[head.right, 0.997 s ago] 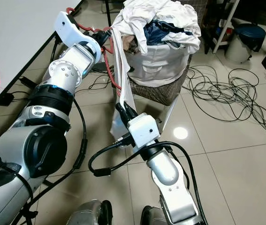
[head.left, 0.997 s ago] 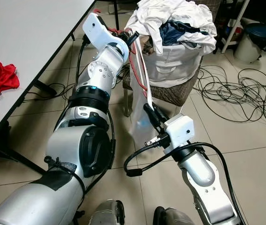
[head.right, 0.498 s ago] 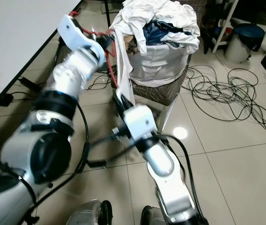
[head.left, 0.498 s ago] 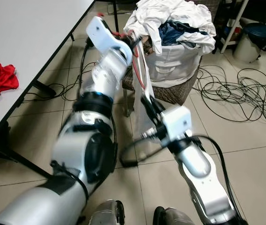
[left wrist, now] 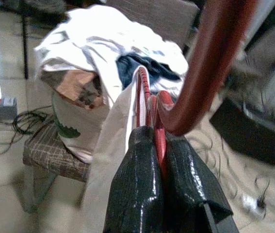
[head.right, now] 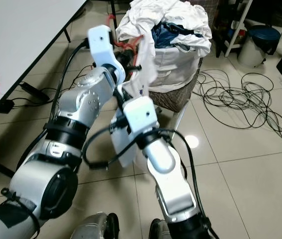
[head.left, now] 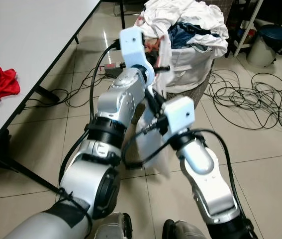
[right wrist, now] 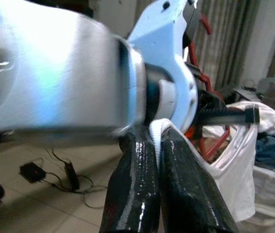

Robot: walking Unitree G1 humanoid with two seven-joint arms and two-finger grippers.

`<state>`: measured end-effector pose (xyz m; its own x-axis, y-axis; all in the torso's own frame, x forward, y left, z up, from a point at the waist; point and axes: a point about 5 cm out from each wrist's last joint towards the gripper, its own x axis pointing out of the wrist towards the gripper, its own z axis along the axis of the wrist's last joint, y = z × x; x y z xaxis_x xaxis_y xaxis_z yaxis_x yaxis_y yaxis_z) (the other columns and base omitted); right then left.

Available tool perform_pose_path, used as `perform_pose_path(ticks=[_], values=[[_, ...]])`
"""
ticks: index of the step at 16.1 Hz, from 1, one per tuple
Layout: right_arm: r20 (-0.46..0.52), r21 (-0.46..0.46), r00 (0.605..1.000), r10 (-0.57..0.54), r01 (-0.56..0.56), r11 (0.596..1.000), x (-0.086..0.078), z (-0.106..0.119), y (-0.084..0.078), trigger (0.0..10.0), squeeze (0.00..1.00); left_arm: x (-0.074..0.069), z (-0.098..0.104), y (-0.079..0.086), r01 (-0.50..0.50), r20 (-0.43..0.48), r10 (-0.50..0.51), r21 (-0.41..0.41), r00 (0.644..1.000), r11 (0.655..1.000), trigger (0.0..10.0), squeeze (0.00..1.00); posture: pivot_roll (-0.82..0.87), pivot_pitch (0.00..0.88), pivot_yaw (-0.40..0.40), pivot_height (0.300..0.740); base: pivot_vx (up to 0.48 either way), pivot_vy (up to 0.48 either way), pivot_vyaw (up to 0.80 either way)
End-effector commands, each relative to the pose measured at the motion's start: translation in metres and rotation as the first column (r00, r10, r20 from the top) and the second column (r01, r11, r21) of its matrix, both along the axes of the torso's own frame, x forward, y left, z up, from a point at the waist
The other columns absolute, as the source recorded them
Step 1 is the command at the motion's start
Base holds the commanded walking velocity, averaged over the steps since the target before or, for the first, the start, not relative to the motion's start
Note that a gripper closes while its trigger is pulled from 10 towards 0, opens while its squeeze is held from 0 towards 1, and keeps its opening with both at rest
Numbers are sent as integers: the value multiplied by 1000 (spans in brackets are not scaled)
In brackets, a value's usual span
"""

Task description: Hang hanger

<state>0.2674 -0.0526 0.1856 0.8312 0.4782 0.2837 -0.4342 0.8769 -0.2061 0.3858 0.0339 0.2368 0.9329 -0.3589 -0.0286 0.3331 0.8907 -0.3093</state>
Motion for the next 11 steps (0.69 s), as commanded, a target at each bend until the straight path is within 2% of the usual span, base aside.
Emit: perform_pose_path(ticks=[1,3,5,6,7,8,10,11], values=[[0,-10,1000,-25,25,1000,3,7,-1,10000,0,-4,1,-5,39,3,-39,19,999,999,10000,0,-108,81,77,740,0,0,0],[-64,-71,996,-59,55,996,8,-3,-5,10000,0,-7,8,-7,82,15,-83,49,996,995,10000,0,-109,80,77,740,0,0,0],[-84,-88,992,-95,88,992,13,-4,-9,10000,0,-18,9,-16,189,41,-196,136,980,972,10000,0,-101,78,78,740,0,0,0],[-77,-85,994,-75,69,994,14,0,-7,10000,0,-26,7,-22,241,45,-252,175,967,955,10000,0,-101,78,79,740,0,0,0],[-67,-85,996,-56,50,995,13,2,-4,10000,0,-27,6,-23,243,39,-251,151,967,958,10000,0,-104,79,81,740,0,0,0],[-53,-80,998,-39,35,996,10,6,-1,10000,0,-26,8,-22,231,27,-235,94,972,968,10000,0,-107,79,81,740,0,0,0],[-56,-76,998,-43,39,996,9,6,-3,10000,0,-23,15,-18,218,26,-219,41,975,975,10000,0,-107,81,80,740,0,0,0],[-88,-143,994,-64,51,988,8,-3,-8,10000,0,-18,28,-10,183,33,-182,-28,983,983,10000,0,-106,80,78,740,0,0,0]])
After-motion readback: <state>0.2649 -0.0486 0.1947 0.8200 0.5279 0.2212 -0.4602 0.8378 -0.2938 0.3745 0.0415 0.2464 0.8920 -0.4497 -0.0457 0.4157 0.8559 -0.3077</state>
